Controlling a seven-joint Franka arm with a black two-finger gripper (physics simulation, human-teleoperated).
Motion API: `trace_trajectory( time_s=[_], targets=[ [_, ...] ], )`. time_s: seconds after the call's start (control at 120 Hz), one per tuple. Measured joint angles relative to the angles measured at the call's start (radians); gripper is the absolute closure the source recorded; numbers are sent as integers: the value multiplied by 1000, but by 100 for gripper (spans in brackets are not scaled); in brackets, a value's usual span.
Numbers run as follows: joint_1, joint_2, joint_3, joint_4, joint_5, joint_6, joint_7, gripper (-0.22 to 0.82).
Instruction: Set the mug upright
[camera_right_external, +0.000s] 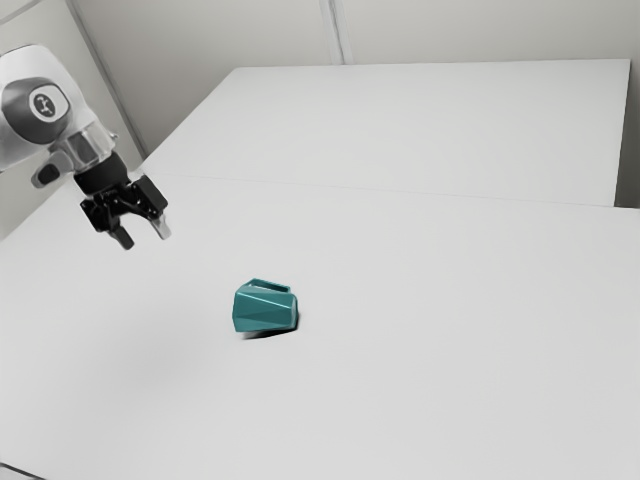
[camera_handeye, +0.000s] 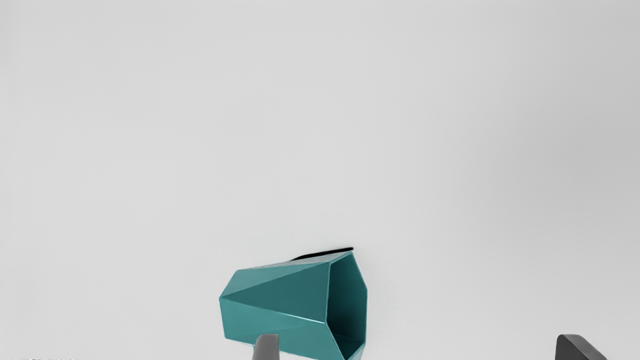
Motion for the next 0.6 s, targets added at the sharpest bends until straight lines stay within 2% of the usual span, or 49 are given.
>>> trace_trajectory(
  time_s=[0.142, 0.3, 0.6],
  targets=[
    [26, 66, 0, -63, -116, 29, 0, 0],
    [39, 159, 0, -69, -207, 65, 0, 0],
    [16, 272, -3, -68, -371, 145, 0, 0]
  ],
)
